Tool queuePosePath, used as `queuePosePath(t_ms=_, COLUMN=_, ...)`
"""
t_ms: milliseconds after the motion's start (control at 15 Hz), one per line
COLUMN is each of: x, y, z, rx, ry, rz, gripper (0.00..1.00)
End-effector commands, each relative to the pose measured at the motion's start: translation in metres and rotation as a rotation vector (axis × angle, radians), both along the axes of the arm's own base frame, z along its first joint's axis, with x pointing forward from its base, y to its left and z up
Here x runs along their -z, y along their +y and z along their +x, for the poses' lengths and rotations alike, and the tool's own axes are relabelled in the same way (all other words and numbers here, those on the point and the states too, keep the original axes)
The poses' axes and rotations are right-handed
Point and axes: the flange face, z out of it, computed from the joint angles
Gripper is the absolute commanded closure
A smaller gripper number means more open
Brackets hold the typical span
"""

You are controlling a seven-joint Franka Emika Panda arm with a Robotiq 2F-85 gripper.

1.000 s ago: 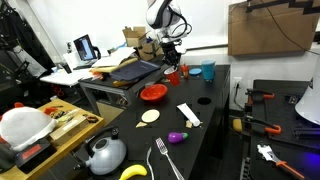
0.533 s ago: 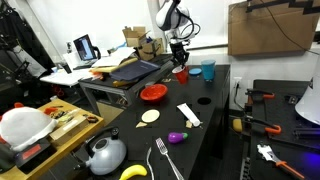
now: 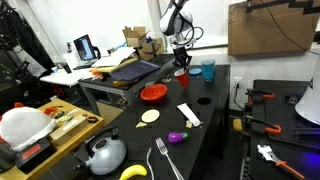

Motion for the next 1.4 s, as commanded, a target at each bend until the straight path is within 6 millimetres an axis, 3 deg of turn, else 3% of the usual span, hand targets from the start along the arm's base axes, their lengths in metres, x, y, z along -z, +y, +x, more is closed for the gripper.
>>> queuePosePath(t_ms=0, x=0.006, y=0.009, z=0.004, rx=0.066, ry=-0.028, rz=-0.001, gripper=0.99)
queuePosePath(t_ms=333, x=0.015, y=0.018, z=0.012, rx=0.079, ry=-0.049, rz=-0.003, gripper=0.99)
queuePosePath(t_ms=400, x=0.013, y=0.020, z=0.013, rx=0.068, ry=-0.050, rz=-0.011, gripper=0.71)
queuePosePath(t_ms=533, x=0.009, y=0.024, z=0.015, rx=0.051, ry=-0.055, rz=-0.025, gripper=0.64)
queuePosePath(t_ms=1067, x=-0.020, y=0.054, z=0.022, rx=-0.051, ry=-0.057, rz=-0.162, gripper=0.04)
queuePosePath(t_ms=1333, x=-0.041, y=0.075, z=0.026, rx=-0.100, ry=-0.050, rz=-0.277, gripper=0.00)
